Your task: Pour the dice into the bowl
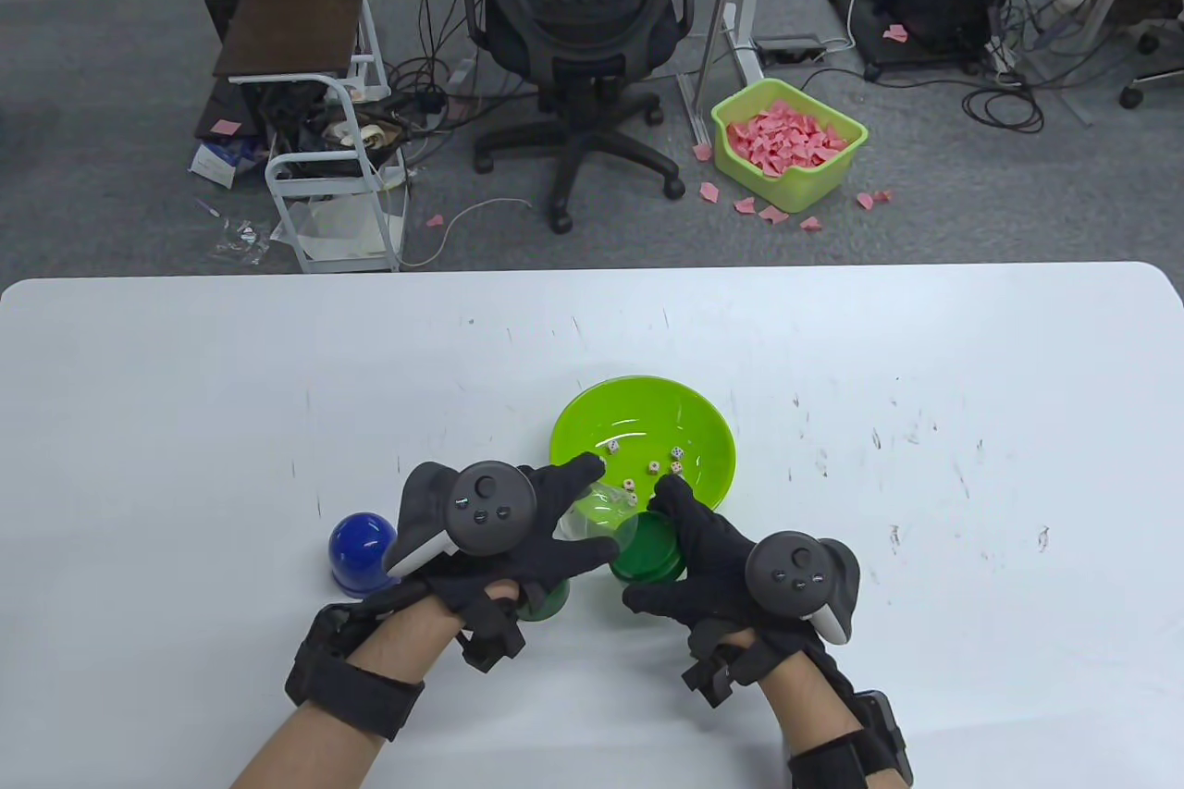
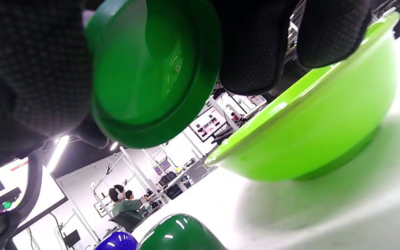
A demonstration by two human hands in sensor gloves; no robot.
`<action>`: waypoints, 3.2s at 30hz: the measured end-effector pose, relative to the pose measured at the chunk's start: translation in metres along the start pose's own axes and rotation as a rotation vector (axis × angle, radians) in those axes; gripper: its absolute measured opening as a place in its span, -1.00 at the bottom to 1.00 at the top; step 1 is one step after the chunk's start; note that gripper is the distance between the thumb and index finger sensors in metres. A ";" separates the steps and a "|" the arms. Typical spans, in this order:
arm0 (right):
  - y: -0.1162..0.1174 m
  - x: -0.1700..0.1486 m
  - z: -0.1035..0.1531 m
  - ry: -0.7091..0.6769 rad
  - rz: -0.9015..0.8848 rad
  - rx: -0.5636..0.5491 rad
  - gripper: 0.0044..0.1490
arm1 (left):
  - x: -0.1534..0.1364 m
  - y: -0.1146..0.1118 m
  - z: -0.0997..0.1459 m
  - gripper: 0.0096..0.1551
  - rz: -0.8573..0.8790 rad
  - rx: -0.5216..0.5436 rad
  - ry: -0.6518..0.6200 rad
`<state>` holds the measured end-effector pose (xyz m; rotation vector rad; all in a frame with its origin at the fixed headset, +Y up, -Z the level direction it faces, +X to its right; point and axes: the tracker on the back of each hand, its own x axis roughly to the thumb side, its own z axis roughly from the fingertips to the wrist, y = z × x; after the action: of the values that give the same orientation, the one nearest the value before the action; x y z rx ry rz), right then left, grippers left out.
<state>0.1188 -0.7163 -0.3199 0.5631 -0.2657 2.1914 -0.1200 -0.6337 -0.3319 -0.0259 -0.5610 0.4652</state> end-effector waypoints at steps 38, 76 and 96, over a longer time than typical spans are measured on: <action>-0.016 -0.004 0.002 0.015 0.052 -0.076 0.42 | -0.054 -0.049 0.004 0.15 -0.321 -0.282 0.202; -0.014 -0.002 0.001 0.007 0.100 -0.029 0.41 | -0.054 -0.002 0.008 0.11 -0.106 -0.114 0.180; -0.005 0.008 0.000 -0.028 0.104 0.004 0.46 | 0.005 -0.012 -0.019 0.13 -0.005 -0.146 0.013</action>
<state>0.1182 -0.7076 -0.3155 0.5949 -0.3115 2.2864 -0.1014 -0.6402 -0.3435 -0.1669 -0.5815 0.4181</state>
